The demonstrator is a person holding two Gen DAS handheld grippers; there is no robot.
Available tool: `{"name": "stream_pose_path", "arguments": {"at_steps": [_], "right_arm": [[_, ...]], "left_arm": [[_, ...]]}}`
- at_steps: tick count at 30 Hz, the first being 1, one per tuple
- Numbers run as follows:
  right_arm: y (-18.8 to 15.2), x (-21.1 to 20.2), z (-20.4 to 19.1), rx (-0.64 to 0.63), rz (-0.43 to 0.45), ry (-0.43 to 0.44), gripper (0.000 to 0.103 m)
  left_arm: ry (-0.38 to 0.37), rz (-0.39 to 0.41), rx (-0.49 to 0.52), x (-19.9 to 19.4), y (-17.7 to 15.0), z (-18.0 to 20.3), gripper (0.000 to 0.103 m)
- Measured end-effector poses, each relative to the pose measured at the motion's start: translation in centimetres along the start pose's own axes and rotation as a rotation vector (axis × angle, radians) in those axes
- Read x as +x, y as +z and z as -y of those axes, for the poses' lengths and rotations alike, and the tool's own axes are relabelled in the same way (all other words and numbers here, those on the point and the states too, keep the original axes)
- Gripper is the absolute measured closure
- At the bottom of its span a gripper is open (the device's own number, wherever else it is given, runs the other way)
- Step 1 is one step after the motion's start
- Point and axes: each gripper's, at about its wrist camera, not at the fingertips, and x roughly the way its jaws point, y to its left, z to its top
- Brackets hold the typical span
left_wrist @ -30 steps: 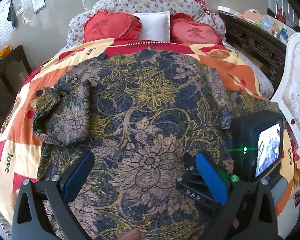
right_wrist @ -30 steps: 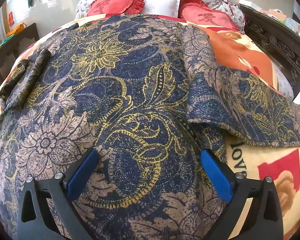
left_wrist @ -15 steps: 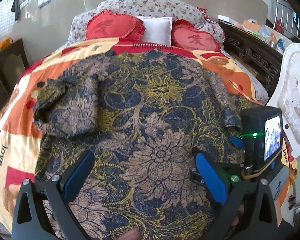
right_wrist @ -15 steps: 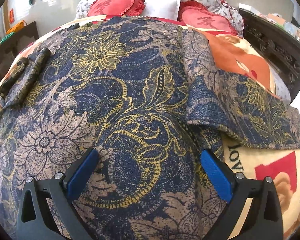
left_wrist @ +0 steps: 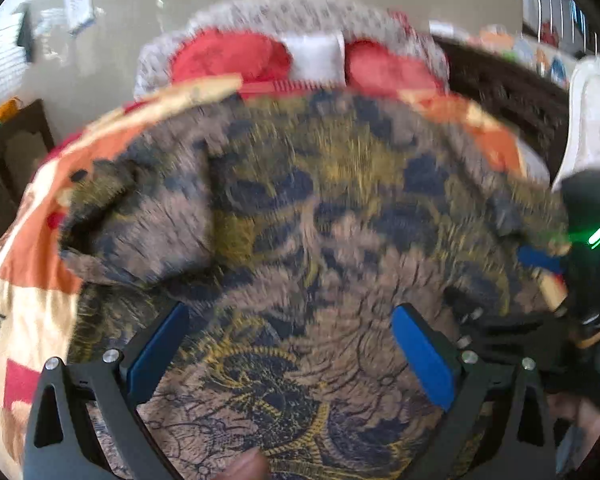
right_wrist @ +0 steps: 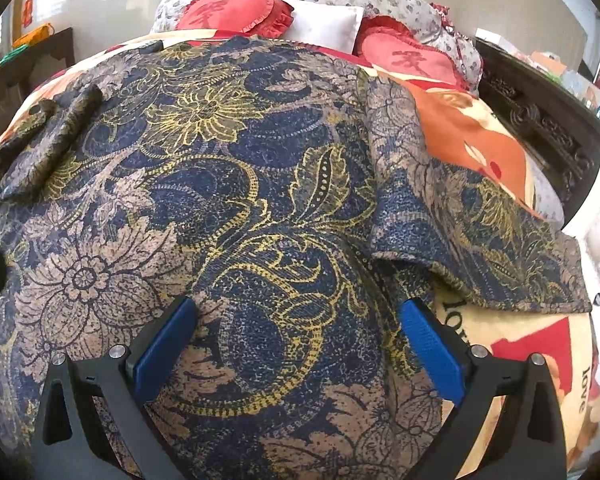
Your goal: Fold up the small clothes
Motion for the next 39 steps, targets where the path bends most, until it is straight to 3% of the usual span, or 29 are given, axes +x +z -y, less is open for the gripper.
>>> {"name": "stream_pose_path", "arguments": {"at_steps": [4,16,28,39], "right_arm": [[0.0,0.0,0.0,-0.003,0.004,-0.004,0.017],[-0.1,-0.1,-0.2,-0.018,0.013,-0.016,0.017],[-0.1,-0.6,-1.8,-0.106,0.054,-0.119,0.017],[-0.1,-0.6,-1.8,-0.103,0.053,-0.115,0.017]], "left_arm": [[-0.017,-0.075,0.010,2.6,-1.5,0.5,0.000],[-0.063,-0.063,-0.035,2.7,-1.9,-0.4,0.000],[-0.055,-0.065,-0.028,2.5,-1.8,-0.4,0.000],[-0.051,-0.064,-0.025,2.6,-1.8,-0.2,0.000]]}}
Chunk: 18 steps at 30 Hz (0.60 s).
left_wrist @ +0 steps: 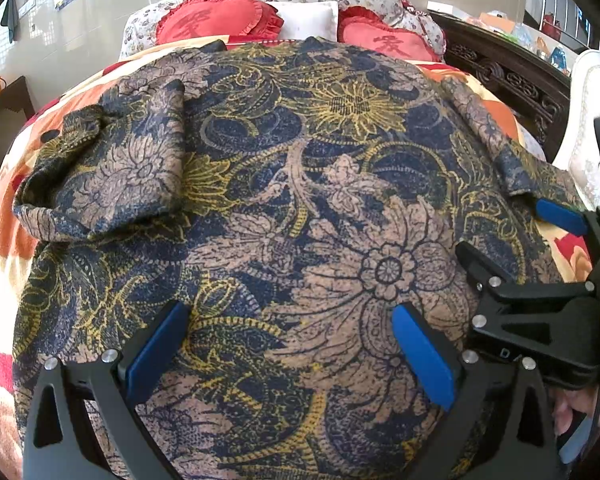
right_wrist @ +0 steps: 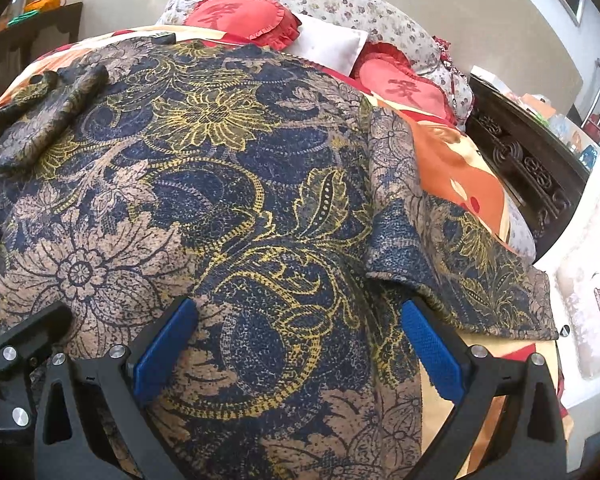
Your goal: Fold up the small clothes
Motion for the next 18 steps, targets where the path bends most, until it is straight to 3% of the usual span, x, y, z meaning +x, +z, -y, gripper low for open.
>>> {"name": "stream_pose_path", "arguments": {"at_steps": [18], "right_arm": [[0.02,0.05,-0.01,0.003,-0.001,0.003,0.017]], "left_arm": [[0.016,0.002,0.007,0.17,0.14,0.60,0.000]]}}
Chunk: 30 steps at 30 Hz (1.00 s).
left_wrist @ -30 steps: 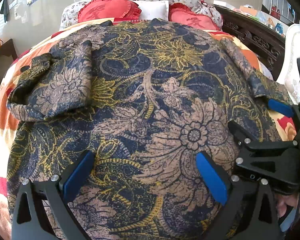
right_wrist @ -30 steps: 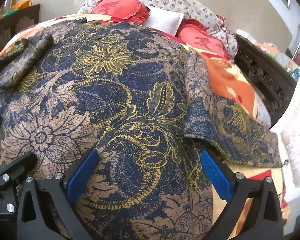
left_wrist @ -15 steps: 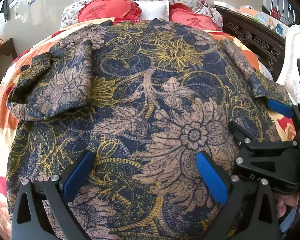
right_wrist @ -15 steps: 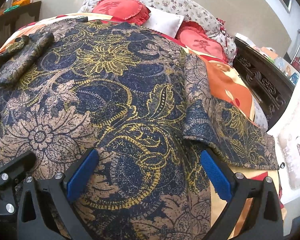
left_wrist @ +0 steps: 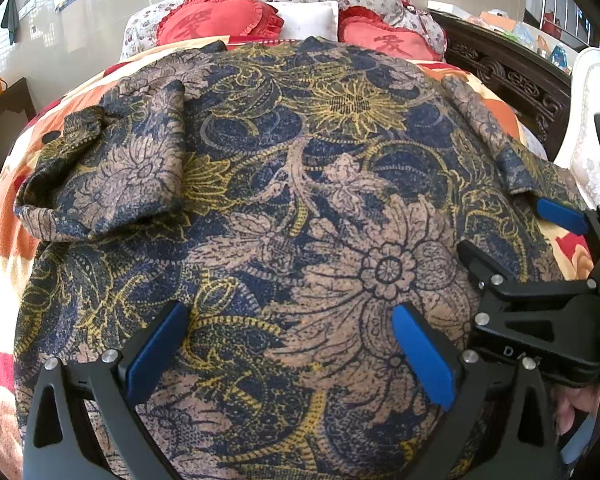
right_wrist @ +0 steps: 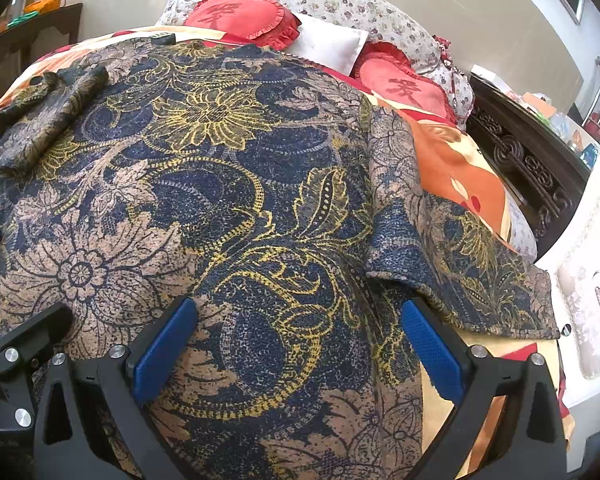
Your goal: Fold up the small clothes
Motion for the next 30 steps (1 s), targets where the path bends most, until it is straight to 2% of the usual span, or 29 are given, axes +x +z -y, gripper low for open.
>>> {"name": "stream_pose_path", "arguments": {"at_steps": [25,28,30], "right_arm": [[0.0,0.1,0.1,0.006,-0.003,0.008,0.017],[0.0,0.1,0.1,0.006,-0.002,0.007,0.017],[0.0,0.1,0.1,0.007,-0.003,0.008,0.017]], "left_arm": [[0.010,0.003,0.007,-0.1,0.0,0.1,0.000],[0.025,-0.022,0.022,-1.0,0.4,0.4,0.003],[0.062,0.047,0.067,-3.2,1.1,0.4,0.003]]}}
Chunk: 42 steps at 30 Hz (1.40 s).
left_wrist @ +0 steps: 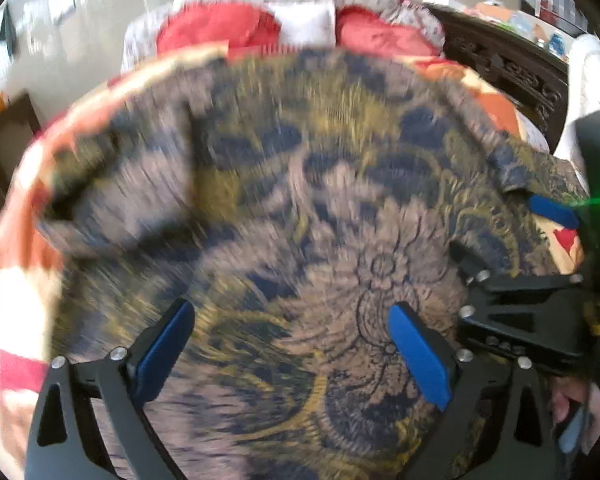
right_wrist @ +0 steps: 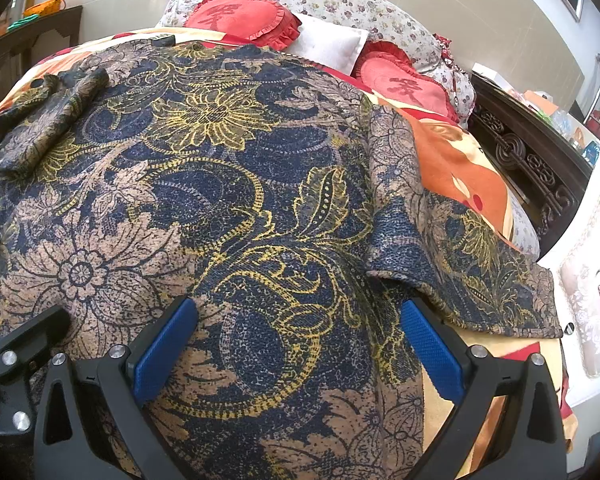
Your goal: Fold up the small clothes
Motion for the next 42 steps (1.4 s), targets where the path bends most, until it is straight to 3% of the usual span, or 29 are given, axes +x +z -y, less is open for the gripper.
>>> {"name": "stream_pose_path", "arguments": {"at_steps": [3,5,9,13,17,21,23,25,26,28,30,35,38,40,42], "right_arm": [[0.1,0.0,0.0,0.004,0.000,0.006,0.017],[0.1,0.0,0.0,0.003,0.000,0.006,0.017],[0.1,0.0,0.1,0.006,-0.001,0.008,0.017],[0.1,0.0,0.1,0.007,0.000,0.011,0.017],[0.1,0.0,0.0,-0.004,0.006,0.002,0.017],[0.0,-0.2,-0.3,-0.020,0.015,-0.015,0.017],[0.1,-0.1,-0.4,-0.020,0.015,-0.015,0.017],[0.1,-0.1,-0.5,-0.016,0.012,-0.010,0.017],[0.1,-0.1,-0.3,-0.012,0.011,-0.006,0.017],[0.1,-0.1,-0.3,-0.008,0.010,0.000,0.017],[0.0,0.0,-0.1,-0.003,0.008,0.005,0.017],[0.1,0.1,0.1,0.002,0.006,0.013,0.017],[0.1,0.1,0.1,0.005,0.006,0.019,0.017],[0.0,0.1,0.2,0.004,0.006,0.018,0.017],[0.0,0.1,0.2,0.004,0.006,0.019,0.017]], "left_arm": [[0.152,0.175,0.073,-2.3,2.2,-1.3,0.000],[0.262,0.205,0.106,-1.7,3.9,-2.8,0.000],[0.585,0.231,0.232,3.2,6.7,-6.2,0.000],[0.630,0.264,0.270,6.8,7.9,-7.6,0.000],[0.538,0.144,0.159,9.7,10.2,-9.3,0.001],[0.478,0.067,-0.063,10.5,12.6,-12.1,0.003],[0.338,0.024,-0.224,10.7,13.0,-14.3,0.011],[0.186,-0.008,-0.398,10.8,12.6,-16.7,0.027],[0.130,-0.004,-0.453,10.7,12.3,-17.7,0.028],[0.107,0.031,-0.481,10.5,11.9,-18.7,0.037],[0.082,0.065,-0.480,10.3,11.3,-19.5,0.038],[0.030,0.052,-0.499,11.5,10.2,-20.6,0.038],[0.012,0.075,-0.513,10.9,9.9,-21.4,0.048],[-0.010,0.070,-0.506,11.0,10.0,-21.4,0.066],[-0.010,0.074,-0.496,9.9,9.8,-21.2,0.078]]}}
